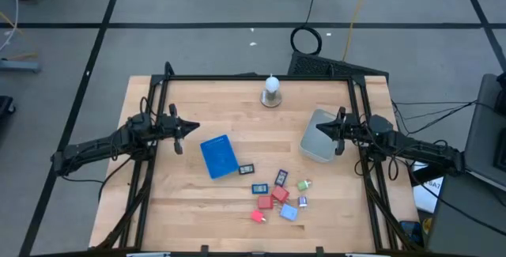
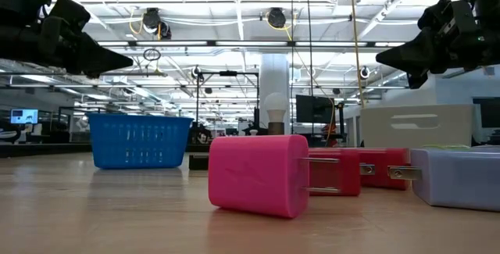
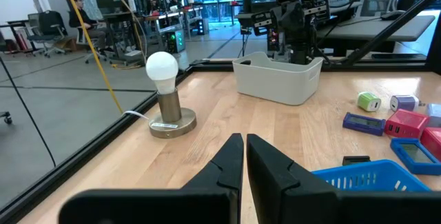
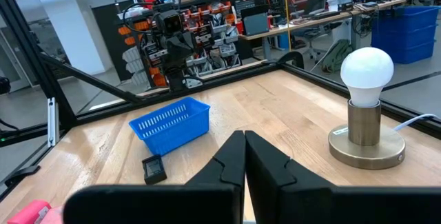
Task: Pick & Place Office items
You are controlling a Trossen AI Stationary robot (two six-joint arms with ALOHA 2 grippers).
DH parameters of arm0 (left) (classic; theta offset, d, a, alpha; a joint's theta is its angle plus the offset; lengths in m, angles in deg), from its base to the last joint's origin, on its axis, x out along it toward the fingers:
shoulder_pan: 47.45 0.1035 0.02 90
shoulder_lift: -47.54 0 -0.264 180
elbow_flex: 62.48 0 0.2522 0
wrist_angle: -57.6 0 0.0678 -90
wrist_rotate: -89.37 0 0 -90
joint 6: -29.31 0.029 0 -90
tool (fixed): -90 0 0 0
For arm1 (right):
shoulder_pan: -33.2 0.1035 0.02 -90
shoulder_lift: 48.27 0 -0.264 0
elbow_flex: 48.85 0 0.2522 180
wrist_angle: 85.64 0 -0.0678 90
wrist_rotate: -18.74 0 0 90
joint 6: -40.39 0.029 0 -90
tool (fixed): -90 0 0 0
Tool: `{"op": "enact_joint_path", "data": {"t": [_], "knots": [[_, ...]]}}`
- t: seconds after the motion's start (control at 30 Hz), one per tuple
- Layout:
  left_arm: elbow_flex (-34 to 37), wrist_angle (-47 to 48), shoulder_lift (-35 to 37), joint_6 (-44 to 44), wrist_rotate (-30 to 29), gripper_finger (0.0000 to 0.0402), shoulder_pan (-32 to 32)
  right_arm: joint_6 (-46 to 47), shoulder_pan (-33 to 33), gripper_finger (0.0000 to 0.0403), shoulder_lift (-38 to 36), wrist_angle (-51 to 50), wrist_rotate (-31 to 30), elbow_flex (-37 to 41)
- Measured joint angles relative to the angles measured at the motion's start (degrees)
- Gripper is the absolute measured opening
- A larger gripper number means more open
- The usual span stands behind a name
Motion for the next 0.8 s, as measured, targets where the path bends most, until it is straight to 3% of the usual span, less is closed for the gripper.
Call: {"op": "enact_joint_path", "data": {"t": [0.43,0.53,0.7,0.8], "knots": [[0.00,-0.75,-0.02,-2.58,0.02,0.0024,-0.01,-0.02,0.01,0.0000,-0.02,3.01,-0.02,-0.01],[0.00,-2.78,-0.01,-5.94,0.05,0.0024,-0.01,-0.03,0.00,0.0000,-0.02,3.02,-0.02,0.00],[0.00,-3.84,-0.02,-20.75,0.65,0.0024,0.01,-1.77,0.00,0.0000,-0.02,3.01,-0.07,-0.02],[0.00,-4.63,-0.02,-22.37,-1.57,0.0024,0.00,-1.92,0.02,0.0000,-0.02,2.68,-0.02,-0.01]]}}
